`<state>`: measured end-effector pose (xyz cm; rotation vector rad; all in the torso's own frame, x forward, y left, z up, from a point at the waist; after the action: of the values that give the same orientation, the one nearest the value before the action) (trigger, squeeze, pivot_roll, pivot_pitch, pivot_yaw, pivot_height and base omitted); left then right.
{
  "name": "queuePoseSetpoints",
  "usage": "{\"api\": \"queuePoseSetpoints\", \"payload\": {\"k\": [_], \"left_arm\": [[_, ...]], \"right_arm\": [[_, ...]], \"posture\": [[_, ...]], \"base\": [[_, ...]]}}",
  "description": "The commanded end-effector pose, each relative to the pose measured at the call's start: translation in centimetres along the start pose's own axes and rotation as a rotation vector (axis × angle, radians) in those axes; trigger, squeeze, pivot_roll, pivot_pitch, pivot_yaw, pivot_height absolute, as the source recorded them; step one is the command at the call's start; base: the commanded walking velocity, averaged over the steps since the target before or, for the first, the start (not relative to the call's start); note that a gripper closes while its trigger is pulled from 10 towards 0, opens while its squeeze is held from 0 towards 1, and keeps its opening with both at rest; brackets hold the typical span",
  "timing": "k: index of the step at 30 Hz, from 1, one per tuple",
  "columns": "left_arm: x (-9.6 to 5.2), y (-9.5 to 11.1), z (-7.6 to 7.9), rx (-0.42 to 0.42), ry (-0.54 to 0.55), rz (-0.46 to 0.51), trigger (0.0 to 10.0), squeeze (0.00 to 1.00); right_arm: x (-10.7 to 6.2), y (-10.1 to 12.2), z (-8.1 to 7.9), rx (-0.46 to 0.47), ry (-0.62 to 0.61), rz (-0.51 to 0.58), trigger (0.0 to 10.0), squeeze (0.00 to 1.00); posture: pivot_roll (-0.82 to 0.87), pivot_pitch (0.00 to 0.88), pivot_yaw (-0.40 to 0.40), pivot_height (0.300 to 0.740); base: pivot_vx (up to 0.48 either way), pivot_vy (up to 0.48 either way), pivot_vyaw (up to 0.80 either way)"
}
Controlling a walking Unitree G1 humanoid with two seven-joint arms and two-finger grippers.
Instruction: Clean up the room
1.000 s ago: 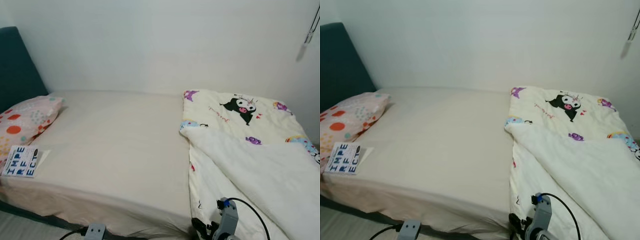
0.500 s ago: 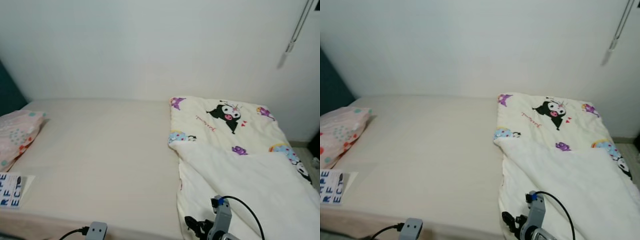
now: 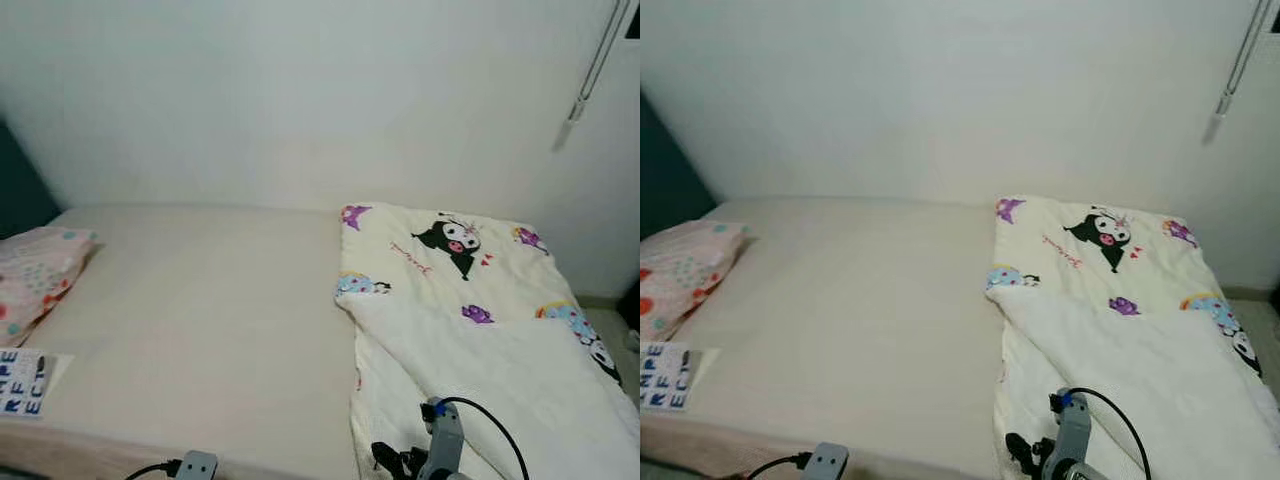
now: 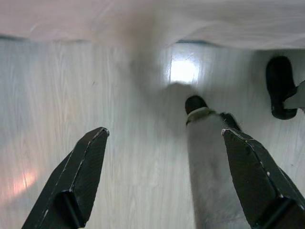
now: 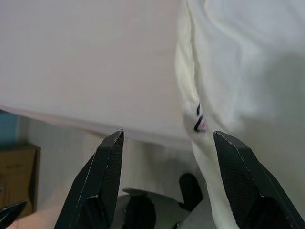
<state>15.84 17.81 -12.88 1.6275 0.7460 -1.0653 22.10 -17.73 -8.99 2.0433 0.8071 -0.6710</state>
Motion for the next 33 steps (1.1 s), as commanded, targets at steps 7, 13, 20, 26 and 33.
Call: {"api": "queuePoseSetpoints", "payload": {"k": [7, 13, 20, 26, 33], "left_arm": [[-0.1, -0.7, -0.6, 0.023, 0.020, -0.033, 10.0, 0.00], [-0.1, -0.6, -0.5, 0.032, 0.022, -0.034, 10.0, 0.00], [-0.1, -0.6, -0.4, 0.028, 0.020, -0.034, 10.0, 0.00], [-0.1, -0.6, -0.3, 0.022, 0.015, -0.031, 10.0, 0.00], [-0.1, -0.6, -0.2, 0.010, 0.003, -0.019, 10.0, 0.00]], "right_arm": [[-0.6, -1.0, 1.8, 0.009, -0.115, -0.019, 10.0, 0.00], [-1.6, -2.0, 3.8, 0.002, -0.251, -0.039, 10.0, 0.00], [-1.8, -2.6, 4.3, -0.006, -0.286, -0.053, 10.0, 0.00], [-2.0, -2.9, 4.6, -0.010, -0.312, -0.062, 10.0, 0.00], [-2.1, -3.4, 4.7, -0.014, -0.321, -0.074, 10.0, 0.00]], "posture": [[-0.16, 0.000, 0.061, 0.740], [-0.16, 0.000, 0.057, 0.740], [-0.16, 0.000, 0.055, 0.740], [-0.16, 0.000, 0.052, 0.740], [-0.16, 0.000, 0.051, 0.740]], "base": [[-0.355, 0.000, 0.00], [-0.471, 0.000, 0.00], [-0.480, 0.000, 0.00], [-0.470, 0.000, 0.00], [-0.131, 0.000, 0.00]]}}
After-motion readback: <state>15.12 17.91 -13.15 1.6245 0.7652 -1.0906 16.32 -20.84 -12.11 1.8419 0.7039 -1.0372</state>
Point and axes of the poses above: a point about 5 cm out from each wrist's last joint towards the gripper, its own x axis pointing out of the wrist towards the gripper, its own y axis along the axis of the wrist's last joint, z = x × y, the point moved 3 cm from there along x, pointing out of the wrist towards the gripper, and after that the axes turned 9 degrees about x, right-handed, at the moved point
